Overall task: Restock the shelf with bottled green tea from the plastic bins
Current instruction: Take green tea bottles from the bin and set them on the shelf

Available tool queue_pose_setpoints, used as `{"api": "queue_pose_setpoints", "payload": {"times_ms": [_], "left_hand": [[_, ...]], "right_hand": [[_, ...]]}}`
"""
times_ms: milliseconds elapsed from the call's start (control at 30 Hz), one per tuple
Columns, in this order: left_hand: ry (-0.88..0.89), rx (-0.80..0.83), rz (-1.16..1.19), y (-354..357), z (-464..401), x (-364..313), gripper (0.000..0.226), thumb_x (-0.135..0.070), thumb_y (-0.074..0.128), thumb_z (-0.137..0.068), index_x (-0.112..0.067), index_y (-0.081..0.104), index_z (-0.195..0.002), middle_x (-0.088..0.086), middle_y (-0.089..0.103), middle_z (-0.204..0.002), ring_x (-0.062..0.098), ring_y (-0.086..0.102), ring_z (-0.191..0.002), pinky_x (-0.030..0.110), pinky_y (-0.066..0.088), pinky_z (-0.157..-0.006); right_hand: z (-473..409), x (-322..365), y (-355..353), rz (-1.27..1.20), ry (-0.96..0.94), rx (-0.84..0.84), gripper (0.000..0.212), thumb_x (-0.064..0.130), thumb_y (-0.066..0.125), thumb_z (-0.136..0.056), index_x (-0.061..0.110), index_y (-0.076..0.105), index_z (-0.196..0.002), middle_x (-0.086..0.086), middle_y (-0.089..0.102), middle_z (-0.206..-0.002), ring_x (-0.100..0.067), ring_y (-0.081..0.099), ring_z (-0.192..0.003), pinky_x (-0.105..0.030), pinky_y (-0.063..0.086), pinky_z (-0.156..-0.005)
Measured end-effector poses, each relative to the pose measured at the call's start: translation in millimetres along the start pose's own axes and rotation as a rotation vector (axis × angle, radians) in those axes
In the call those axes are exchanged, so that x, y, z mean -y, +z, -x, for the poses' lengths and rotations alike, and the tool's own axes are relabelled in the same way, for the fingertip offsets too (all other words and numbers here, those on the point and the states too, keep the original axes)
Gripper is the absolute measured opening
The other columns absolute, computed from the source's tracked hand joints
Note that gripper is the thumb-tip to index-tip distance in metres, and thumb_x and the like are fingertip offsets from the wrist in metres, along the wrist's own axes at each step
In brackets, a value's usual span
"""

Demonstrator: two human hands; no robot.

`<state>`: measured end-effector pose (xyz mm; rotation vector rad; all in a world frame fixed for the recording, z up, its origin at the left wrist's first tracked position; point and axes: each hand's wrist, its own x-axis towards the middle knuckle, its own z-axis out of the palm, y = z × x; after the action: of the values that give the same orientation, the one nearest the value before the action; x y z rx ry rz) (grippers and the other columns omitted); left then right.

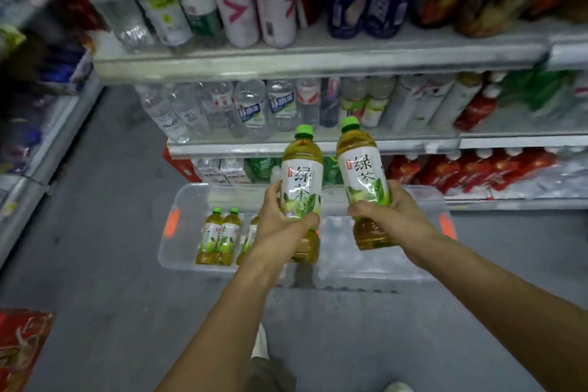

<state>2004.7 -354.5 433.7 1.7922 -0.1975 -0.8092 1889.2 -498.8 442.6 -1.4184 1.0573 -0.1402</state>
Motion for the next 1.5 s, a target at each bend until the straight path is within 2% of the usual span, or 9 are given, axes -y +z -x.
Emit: {"api": "queue_pose_setpoints", "payload": {"times_ms": [133,233,400,533,633,933,1100,1300,1500], "left_hand": [[0.133,0.045,0.026,66,42,-56,0.066,0.006,0.073,-0.077,-0.023,0.049,-0.132,-0.005,0.069,-0.099,0.004,0.067,-0.076,0.023,0.053,-0.067],[0.24,0.068,0.059,120,80,-95,0.052,0.008,0.071,-0.079,-0.015,0.056,-0.124,-0.004,0.07,-0.092,-0.004,0.064,-0.063,0.014,0.048,-0.055],[0.402,0.071,0.081,199,127,-160,0.057,-0.014,0.087,-0.072,-0.025,0.056,-0.119,-0.004,0.072,-0.104,0.01,0.07,-0.09,0.023,0.057,-0.073],[0.554,0.148,-0.018,244,151,-211,0.059,-0.015,0.086,-0.075,-0.03,0.052,-0.122,-0.011,0.069,-0.104,0.002,0.068,-0.086,0.015,0.055,-0.066],[0.624,0.199,-0.029,275,164,-239,0.064,-0.017,0.085,-0.076,-0.031,0.049,-0.127,-0.01,0.068,-0.106,0.006,0.068,-0.09,0.02,0.058,-0.071],[0.752,0.331,0.004,376,180,-310,0.061,-0.017,0.084,-0.078,-0.033,0.049,-0.125,-0.013,0.066,-0.104,-0.007,0.065,-0.081,0.011,0.053,-0.063],[0.806,0.351,0.037,443,175,-341,0.058,-0.016,0.084,-0.077,-0.032,0.052,-0.122,-0.008,0.069,-0.106,0.007,0.069,-0.091,0.021,0.057,-0.072],[0.831,0.353,0.085,516,161,-387,0.047,-0.014,0.083,-0.077,-0.042,0.053,-0.099,-0.012,0.068,-0.099,-0.006,0.066,-0.077,0.013,0.053,-0.062],[0.839,0.36,0.165,582,148,-443,0.05,-0.014,0.081,-0.08,-0.029,0.055,-0.119,-0.006,0.07,-0.103,0.0,0.068,-0.08,0.012,0.052,-0.06]], "right_hand": [[45,22,-86,-0.081,-0.149,-0.046,0.055,0.002,0.08,-0.073,0.016,0.049,-0.116,0.003,0.067,-0.094,-0.004,0.064,-0.071,-0.011,0.047,-0.052],[77,34,-149,-0.112,-0.232,-0.066,0.061,0.001,0.083,-0.069,0.019,0.051,-0.118,0.003,0.072,-0.099,-0.004,0.07,-0.078,-0.016,0.051,-0.062],[126,65,-244,-0.122,-0.362,-0.194,0.055,0.011,0.085,-0.07,0.025,0.052,-0.111,0.006,0.073,-0.096,-0.007,0.071,-0.081,-0.022,0.054,-0.069],[150,91,-304,-0.129,-0.448,-0.307,0.051,0.026,0.086,-0.07,0.03,0.052,-0.107,0.007,0.071,-0.099,-0.009,0.07,-0.087,-0.032,0.057,-0.076],[164,110,-340,-0.157,-0.495,-0.37,0.049,0.025,0.085,-0.071,0.028,0.052,-0.107,0.007,0.07,-0.099,-0.007,0.069,-0.086,-0.027,0.055,-0.071],[174,142,-453,-0.151,-0.55,-0.521,0.056,0.017,0.084,-0.071,0.021,0.051,-0.116,-0.001,0.068,-0.102,-0.017,0.068,-0.092,-0.037,0.059,-0.078],[165,149,-527,-0.135,-0.579,-0.586,0.058,0.016,0.083,-0.072,0.019,0.05,-0.119,-0.003,0.067,-0.102,-0.018,0.068,-0.089,-0.031,0.056,-0.069],[142,176,-631,-0.096,-0.606,-0.604,0.06,0.022,0.084,-0.073,0.02,0.047,-0.12,-0.005,0.064,-0.107,-0.02,0.065,-0.095,-0.036,0.057,-0.079],[117,212,-713,-0.044,-0.711,-0.648,0.056,0.034,0.084,-0.071,0.023,0.053,-0.116,0.002,0.067,-0.106,-0.015,0.066,-0.095,-0.031,0.056,-0.079]]}}
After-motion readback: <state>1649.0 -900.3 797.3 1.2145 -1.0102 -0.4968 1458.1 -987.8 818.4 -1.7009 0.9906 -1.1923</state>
